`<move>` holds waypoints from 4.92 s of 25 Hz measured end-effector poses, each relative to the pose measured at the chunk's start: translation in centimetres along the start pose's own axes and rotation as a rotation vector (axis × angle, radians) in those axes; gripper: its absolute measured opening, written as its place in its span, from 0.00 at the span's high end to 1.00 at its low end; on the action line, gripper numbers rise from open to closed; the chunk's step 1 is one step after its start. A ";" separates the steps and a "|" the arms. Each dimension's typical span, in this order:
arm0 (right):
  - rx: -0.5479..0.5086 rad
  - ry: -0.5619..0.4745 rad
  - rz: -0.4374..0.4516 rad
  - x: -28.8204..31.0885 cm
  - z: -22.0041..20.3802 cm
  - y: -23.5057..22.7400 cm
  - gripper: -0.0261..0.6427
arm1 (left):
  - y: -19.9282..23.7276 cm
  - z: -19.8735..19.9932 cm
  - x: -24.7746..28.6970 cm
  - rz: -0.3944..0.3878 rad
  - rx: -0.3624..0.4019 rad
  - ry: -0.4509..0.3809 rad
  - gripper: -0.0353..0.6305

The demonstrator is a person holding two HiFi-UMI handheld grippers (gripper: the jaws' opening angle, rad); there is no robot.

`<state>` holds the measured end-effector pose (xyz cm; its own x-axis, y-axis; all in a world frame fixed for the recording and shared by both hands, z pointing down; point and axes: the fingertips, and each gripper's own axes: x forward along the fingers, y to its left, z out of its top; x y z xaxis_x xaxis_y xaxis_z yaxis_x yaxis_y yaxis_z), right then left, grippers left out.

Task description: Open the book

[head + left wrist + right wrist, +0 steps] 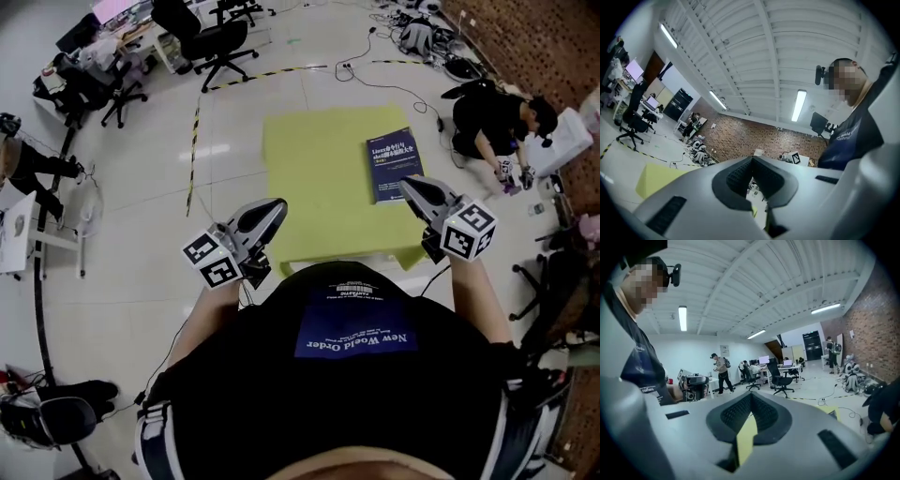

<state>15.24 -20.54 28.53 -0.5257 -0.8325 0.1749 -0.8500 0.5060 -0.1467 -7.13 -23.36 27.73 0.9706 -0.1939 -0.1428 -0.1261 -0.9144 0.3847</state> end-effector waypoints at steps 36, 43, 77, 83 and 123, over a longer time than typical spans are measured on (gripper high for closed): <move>0.162 -0.031 -0.071 -0.5 0.1 -22.0 0.98 | 8.2 -0.8 15.1 0.117 -0.011 0.100 0.95; 0.352 0.041 -0.152 -1.6 -9.5 -30.7 0.80 | 12.6 -8.4 24.3 0.077 -0.064 0.265 0.95; 0.292 0.604 -0.399 3.9 -30.9 -36.5 0.60 | 14.6 -22.2 27.8 0.009 -0.324 0.316 0.95; 0.295 0.627 -0.411 4.0 -31.1 -36.6 0.60 | 15.1 -21.6 26.1 0.028 -0.342 0.287 0.95; -0.174 0.750 0.219 30.1 -20.2 -4.0 0.84 | 21.8 -10.5 3.4 0.258 -0.342 -0.061 0.95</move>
<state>2.16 -43.06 54.06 -0.5111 -0.3680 0.7767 -0.6854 0.7199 -0.1099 -4.45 -40.16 45.24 0.9010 -0.4308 -0.0522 -0.2776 -0.6647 0.6937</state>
